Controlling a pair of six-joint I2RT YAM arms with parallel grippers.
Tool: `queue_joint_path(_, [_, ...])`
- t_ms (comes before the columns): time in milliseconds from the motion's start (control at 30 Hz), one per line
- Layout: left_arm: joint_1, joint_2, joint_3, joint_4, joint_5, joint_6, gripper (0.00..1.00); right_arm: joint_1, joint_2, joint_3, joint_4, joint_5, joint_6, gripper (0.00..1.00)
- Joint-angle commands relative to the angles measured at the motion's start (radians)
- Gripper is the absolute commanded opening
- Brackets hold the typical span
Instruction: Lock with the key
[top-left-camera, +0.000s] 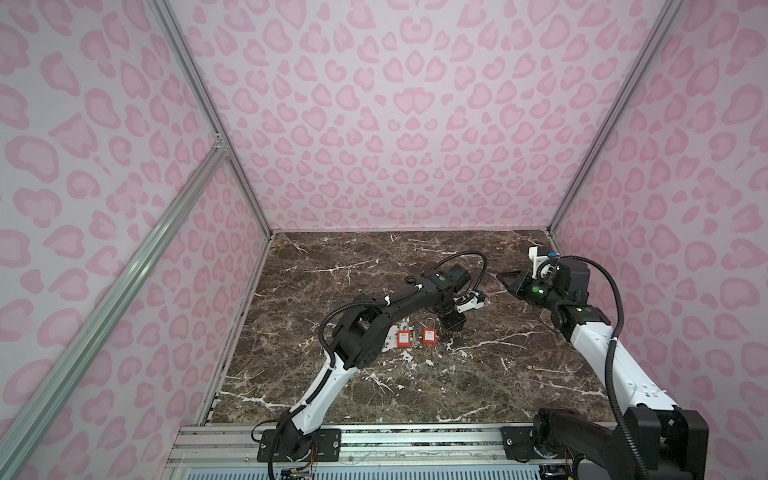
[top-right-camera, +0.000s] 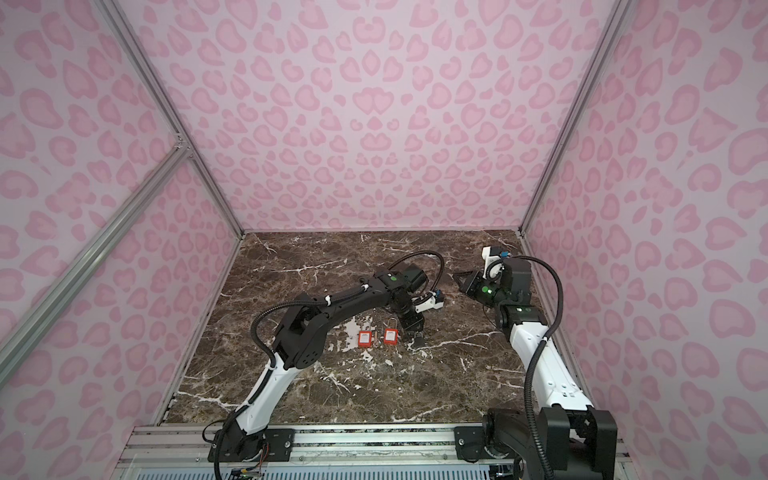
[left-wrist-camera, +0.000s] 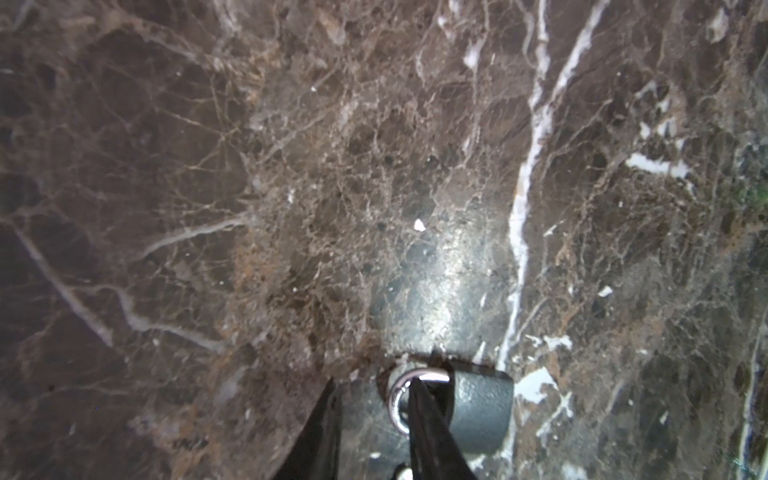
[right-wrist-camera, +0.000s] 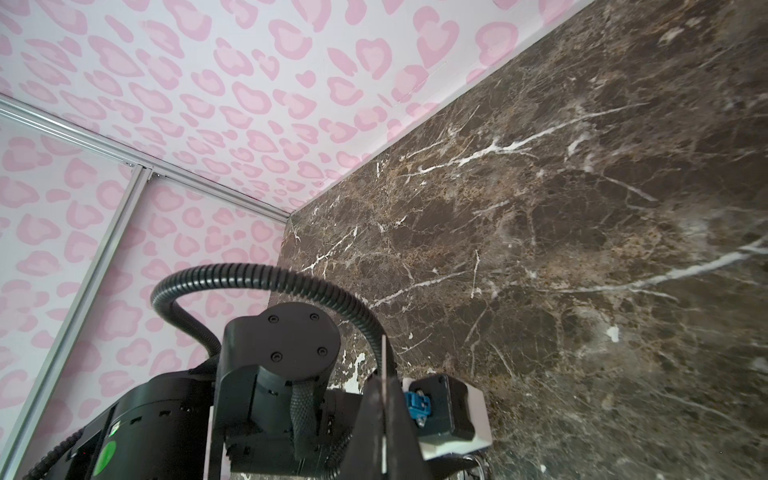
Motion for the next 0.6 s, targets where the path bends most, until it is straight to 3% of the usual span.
queue_joint_path(0, [0.001,-0.092,-0.017,0.052,-0.007,-0.014,0.30,-0.015,-0.015,-0.014,-0.037,0.019,-0.014,0.00])
queue_joint_path(367, [0.062,-0.378,-0.315,0.337,0.042,-0.124,0.29,-0.036,-0.066,-0.162,0.002,0.035,0.074,0.00])
queue_joint_path(567, [0.108,-0.519,-0.518,0.518,0.068,-0.214,0.30,0.068,-0.147,-0.319,0.061,0.153,0.194,0.00])
